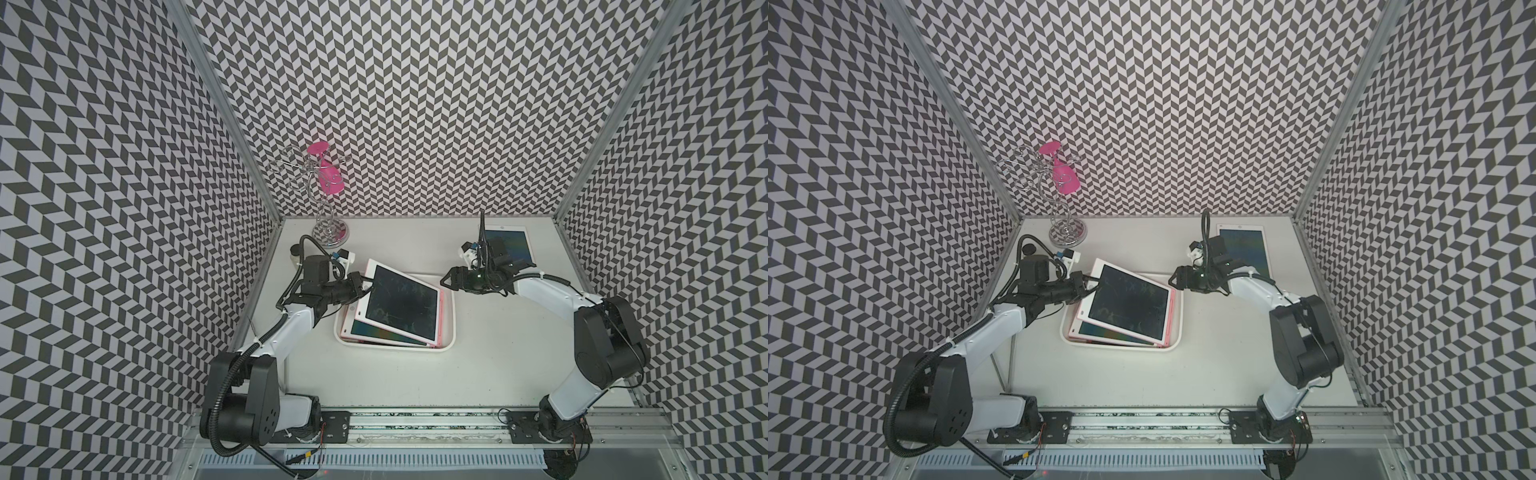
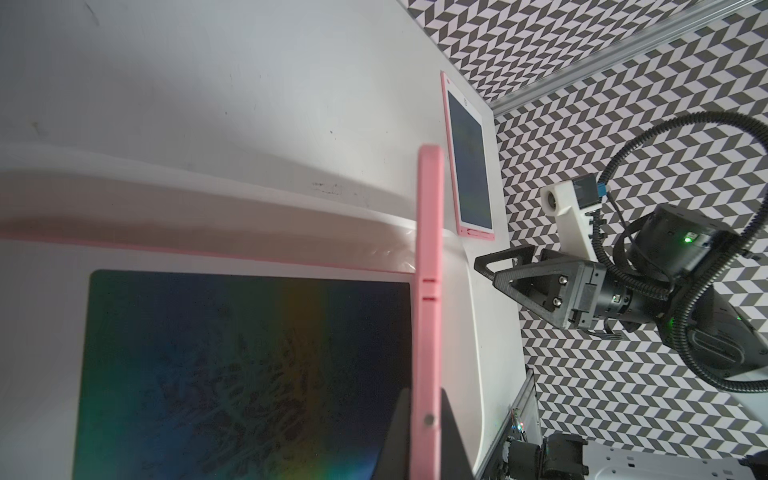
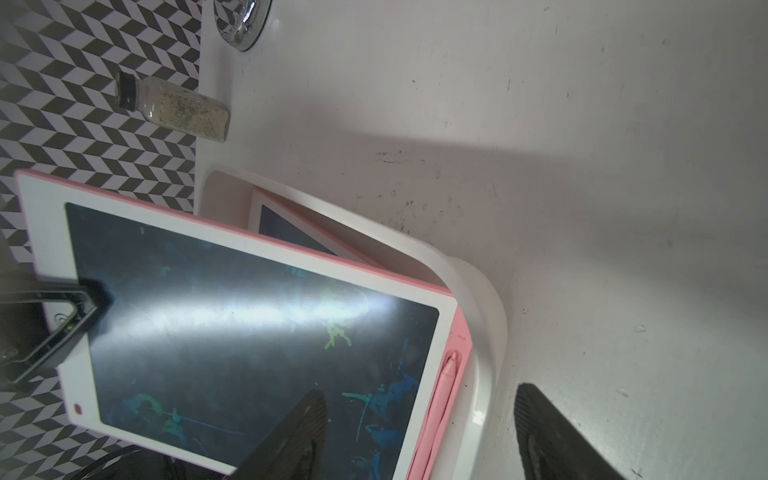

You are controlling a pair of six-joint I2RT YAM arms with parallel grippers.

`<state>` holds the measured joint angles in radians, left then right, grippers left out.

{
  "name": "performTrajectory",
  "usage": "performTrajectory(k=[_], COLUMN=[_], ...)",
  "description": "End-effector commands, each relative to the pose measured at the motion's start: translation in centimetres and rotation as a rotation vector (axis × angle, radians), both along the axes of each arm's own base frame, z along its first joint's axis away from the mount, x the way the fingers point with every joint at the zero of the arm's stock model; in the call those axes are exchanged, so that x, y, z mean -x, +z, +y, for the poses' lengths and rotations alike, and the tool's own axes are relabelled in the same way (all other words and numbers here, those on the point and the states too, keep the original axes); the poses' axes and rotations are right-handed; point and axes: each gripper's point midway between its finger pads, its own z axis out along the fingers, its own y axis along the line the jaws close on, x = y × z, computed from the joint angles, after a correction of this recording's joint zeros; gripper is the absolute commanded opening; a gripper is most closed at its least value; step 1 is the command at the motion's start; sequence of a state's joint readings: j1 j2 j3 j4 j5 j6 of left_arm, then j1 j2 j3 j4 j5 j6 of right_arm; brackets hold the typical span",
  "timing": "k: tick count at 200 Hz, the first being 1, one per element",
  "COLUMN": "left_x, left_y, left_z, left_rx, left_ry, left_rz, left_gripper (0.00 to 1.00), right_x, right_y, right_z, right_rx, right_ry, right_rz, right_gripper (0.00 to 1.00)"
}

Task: Take out the writing tablet from the storage box
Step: Pick up the writing tablet from the storage box.

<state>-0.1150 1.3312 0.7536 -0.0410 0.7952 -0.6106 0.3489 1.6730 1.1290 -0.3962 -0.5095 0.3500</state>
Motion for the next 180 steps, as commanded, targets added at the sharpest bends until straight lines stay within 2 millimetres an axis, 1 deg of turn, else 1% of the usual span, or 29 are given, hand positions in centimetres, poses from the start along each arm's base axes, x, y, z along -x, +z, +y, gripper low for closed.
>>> performTrajectory(k=[1, 35, 74, 103, 123, 161, 180], left_x=[-0.5, -0.5, -0.7, -1.1, -1.4, -1.7, -1.6], left_y=[2.4, 2.9, 4.3, 6.1, 7.1, 10.2, 11.4], left_z=[0.3, 0.4, 0.9, 1.2, 1.3, 1.2, 0.9], left_rx=[-0.011, -0.008, 0.001, 0.01, 0.025, 0.094, 0.122], left_ry=[-0.006, 0.002, 0.015, 0.024, 0.026, -0.002, -0.021], left_rz=[-0.087, -0.097, -0.125, -0.158, -0.166, -0.2, -0.216], left_gripper=[0.0, 0.0, 0.0, 0.0, 0.0, 0.0, 0.0], right_x=[-0.3, 0.1, 0.3, 0.3, 0.7, 1.5, 2.0], right_y=[2.3, 2.2, 2.6, 3.0, 3.3, 3.8, 4.2], right_z=[0.4, 0.5, 0.2, 0.0, 0.2, 0.4, 0.6], right_rx=[-0.039, -0.053, -0.047, -0.044, -0.071, -0.116, -0.177], right_ry=[0.037, 0.048, 0.051, 0.046, 0.057, 0.075, 0.095], right_rz=[-0.089, -0.091, -0.113, -0.13, -0.129, -0.131, -0.13], right_gripper=[0.72, 0.72, 0.72, 0.73, 0.73, 0.72, 0.72])
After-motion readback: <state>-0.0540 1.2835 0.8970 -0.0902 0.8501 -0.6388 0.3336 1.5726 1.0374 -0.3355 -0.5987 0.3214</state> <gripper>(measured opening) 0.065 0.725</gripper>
